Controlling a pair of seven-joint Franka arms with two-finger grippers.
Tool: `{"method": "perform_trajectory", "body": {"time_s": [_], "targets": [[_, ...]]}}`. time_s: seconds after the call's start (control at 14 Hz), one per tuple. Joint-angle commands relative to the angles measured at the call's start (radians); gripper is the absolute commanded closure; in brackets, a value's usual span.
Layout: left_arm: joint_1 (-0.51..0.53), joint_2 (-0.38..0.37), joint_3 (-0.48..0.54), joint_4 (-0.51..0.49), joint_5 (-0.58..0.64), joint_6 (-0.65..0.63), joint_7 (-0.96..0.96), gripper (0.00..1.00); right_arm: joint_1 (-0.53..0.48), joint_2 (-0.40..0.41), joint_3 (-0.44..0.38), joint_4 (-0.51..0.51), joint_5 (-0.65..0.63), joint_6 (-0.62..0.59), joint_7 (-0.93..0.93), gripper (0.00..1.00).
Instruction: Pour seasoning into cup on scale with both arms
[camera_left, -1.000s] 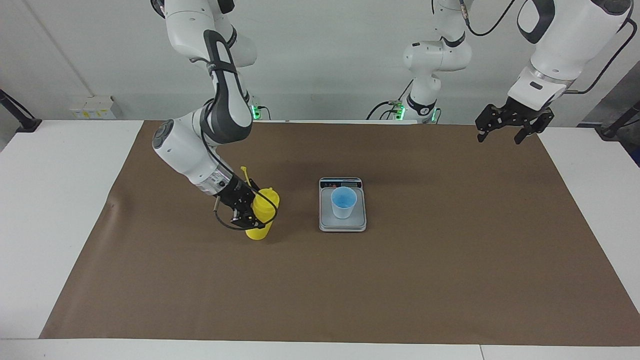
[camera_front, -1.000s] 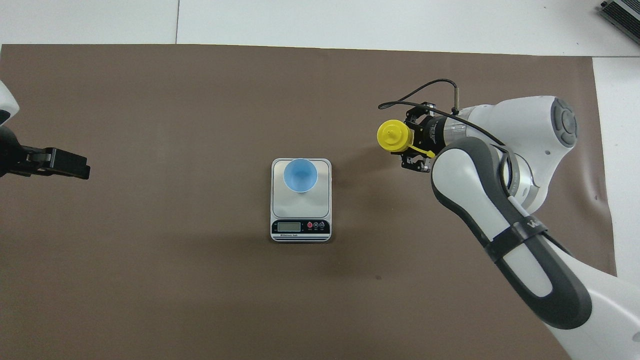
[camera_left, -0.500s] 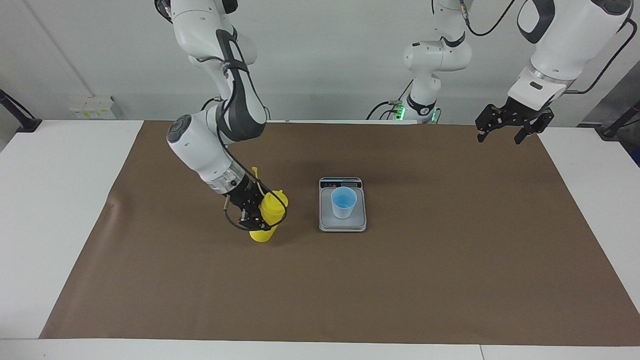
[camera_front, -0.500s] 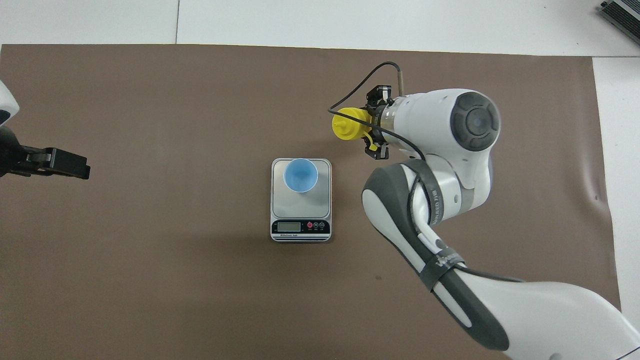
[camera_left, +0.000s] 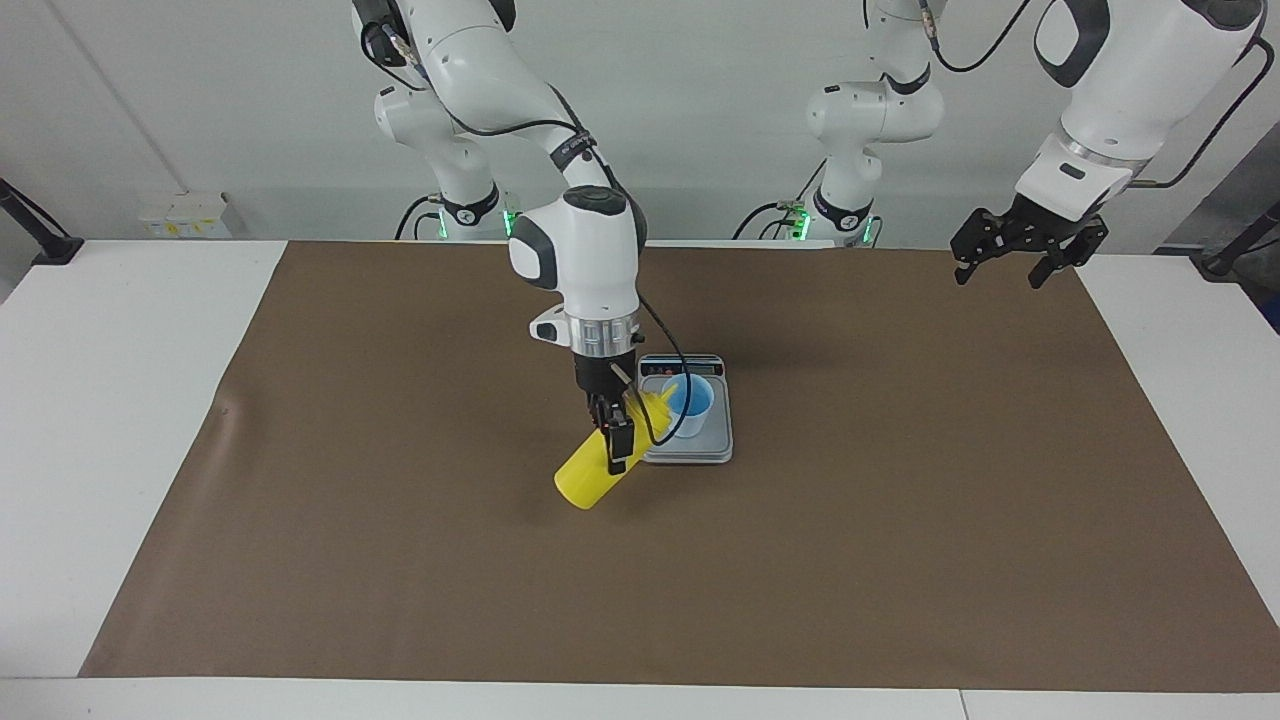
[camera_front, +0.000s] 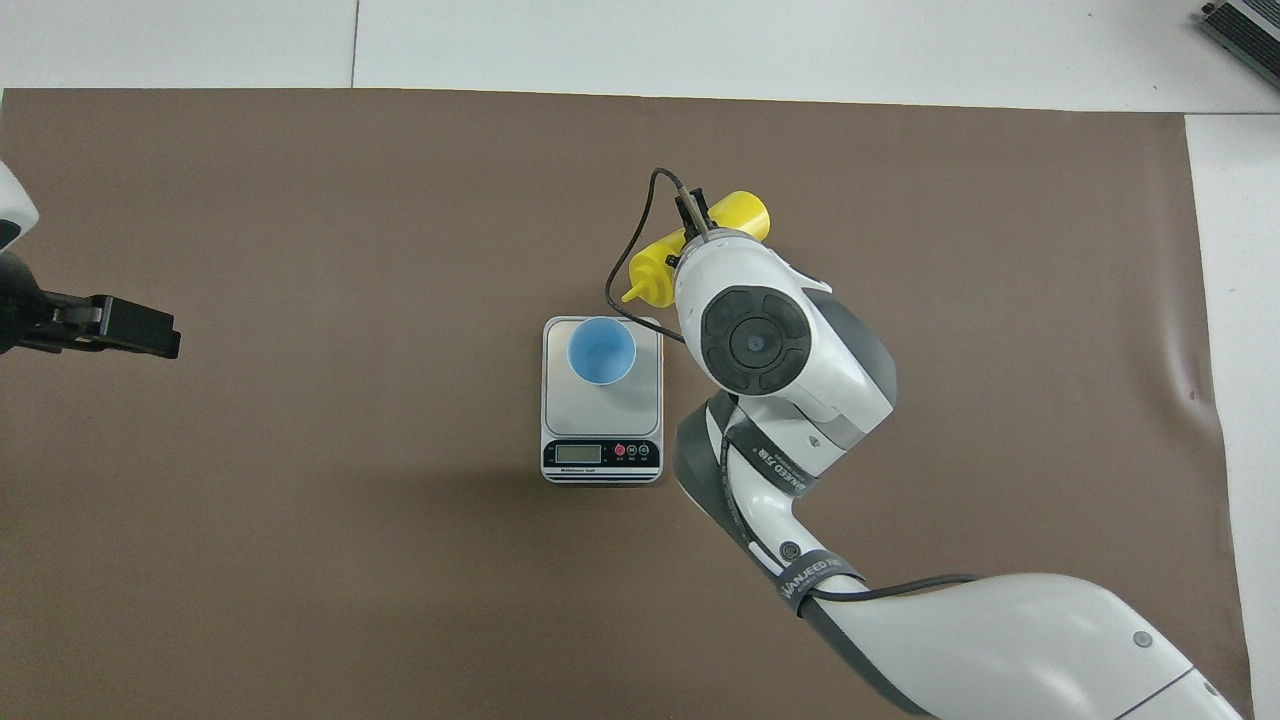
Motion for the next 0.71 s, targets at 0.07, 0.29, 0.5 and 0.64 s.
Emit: {"method": "perform_trajectory", "body": {"time_s": [0.07, 0.29, 0.5, 0.64], "targets": [[0.009, -0.027, -0.004, -0.029, -0.009, 0.009, 0.002, 0.00, 0.029, 0.011, -0.002, 0.027, -0.132, 0.017, 0.103, 1.00], [0.009, -0.027, -0.004, -0.029, -0.009, 0.007, 0.002, 0.00, 0.051, 0.004, -0.002, 0.027, -0.330, -0.035, 0.129, 1.00], [0.009, -0.027, -0.004, -0.029, -0.009, 0.007, 0.002, 0.00, 0.066, -0.001, -0.003, 0.030, -0.401, -0.075, 0.129, 1.00], [0.009, -0.027, -0.002, -0.029, -0.009, 0.007, 0.002, 0.00, 0.075, 0.001, -0.003, 0.050, -0.431, -0.076, 0.129, 1.00]]}}
